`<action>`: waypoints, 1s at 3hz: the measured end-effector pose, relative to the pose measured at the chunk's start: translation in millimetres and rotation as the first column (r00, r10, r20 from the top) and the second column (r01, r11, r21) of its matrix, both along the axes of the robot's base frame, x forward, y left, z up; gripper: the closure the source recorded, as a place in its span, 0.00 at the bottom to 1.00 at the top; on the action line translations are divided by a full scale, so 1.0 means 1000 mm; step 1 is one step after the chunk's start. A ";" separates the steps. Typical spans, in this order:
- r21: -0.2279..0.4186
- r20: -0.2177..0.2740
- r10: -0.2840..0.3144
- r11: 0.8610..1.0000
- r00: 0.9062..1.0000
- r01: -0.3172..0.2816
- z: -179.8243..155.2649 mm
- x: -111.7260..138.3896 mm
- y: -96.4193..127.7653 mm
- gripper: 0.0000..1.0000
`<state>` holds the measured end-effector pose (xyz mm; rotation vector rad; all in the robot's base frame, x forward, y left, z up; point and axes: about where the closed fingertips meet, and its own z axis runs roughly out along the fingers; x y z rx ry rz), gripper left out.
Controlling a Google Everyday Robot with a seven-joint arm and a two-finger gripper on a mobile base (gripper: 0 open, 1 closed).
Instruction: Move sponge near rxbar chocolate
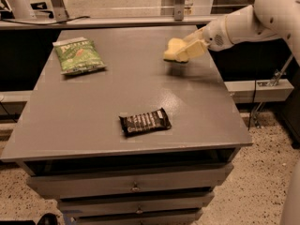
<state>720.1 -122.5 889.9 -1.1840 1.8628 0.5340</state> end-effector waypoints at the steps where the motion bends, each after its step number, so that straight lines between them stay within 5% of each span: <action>1: -0.032 -0.041 0.109 0.993 0.993 -0.110 0.003 -0.048 -0.001 1.00; 3: -0.075 -0.140 0.237 0.965 0.961 -0.249 -0.015 -0.146 -0.021 1.00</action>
Offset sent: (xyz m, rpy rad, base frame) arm -0.1697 -0.0286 -0.0140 -0.1226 0.1478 0.2936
